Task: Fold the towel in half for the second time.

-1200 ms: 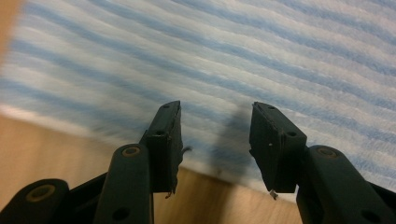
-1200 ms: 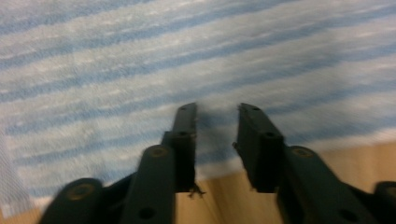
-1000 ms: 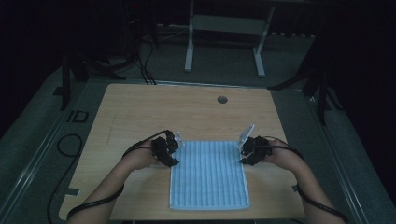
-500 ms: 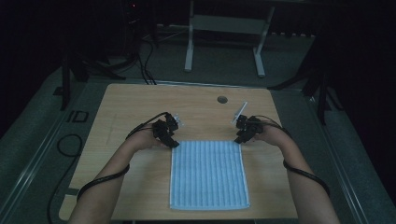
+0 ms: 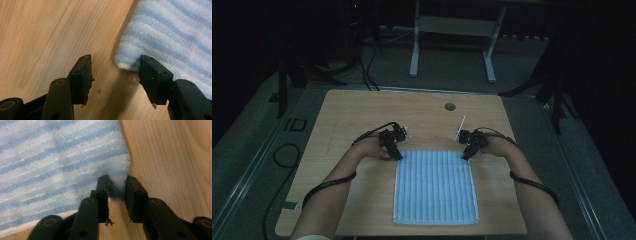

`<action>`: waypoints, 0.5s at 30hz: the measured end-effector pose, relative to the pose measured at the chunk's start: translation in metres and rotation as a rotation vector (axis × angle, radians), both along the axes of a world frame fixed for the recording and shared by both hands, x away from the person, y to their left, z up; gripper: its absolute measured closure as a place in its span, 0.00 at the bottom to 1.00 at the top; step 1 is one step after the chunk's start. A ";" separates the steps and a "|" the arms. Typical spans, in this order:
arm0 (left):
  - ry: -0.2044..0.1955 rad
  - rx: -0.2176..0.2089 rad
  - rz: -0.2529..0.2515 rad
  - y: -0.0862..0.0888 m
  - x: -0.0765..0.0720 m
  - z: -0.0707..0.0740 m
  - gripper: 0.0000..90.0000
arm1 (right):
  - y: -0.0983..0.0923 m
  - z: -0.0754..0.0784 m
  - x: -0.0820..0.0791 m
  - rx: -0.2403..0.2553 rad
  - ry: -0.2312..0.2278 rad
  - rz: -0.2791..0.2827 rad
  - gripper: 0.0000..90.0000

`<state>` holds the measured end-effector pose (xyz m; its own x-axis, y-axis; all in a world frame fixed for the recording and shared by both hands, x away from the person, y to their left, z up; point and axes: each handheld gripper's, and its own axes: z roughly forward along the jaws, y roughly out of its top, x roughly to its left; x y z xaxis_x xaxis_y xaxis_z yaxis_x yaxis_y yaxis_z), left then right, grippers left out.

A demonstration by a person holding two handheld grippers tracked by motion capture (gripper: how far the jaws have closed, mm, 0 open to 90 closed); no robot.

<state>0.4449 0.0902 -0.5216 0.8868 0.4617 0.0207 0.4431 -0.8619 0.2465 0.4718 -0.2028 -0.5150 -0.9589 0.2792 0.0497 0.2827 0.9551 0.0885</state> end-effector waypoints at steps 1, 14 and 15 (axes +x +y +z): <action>0.000 0.000 0.000 0.000 0.000 0.000 0.49 | 0.000 0.000 0.000 0.000 0.000 0.000 0.85; -0.014 -0.061 -0.047 -0.017 -0.003 0.000 0.96 | -0.002 0.001 -0.004 0.008 -0.011 0.002 0.90; -0.007 -0.063 -0.033 -0.016 -0.002 0.000 0.97 | -0.002 0.001 -0.004 0.005 -0.015 0.006 0.90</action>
<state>0.4431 0.0739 -0.5211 0.9016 0.4327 -0.0008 0.4124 -0.8588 0.3038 0.4674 -0.2044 -0.5144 -0.9612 0.2734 0.0371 0.2758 0.9563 0.0977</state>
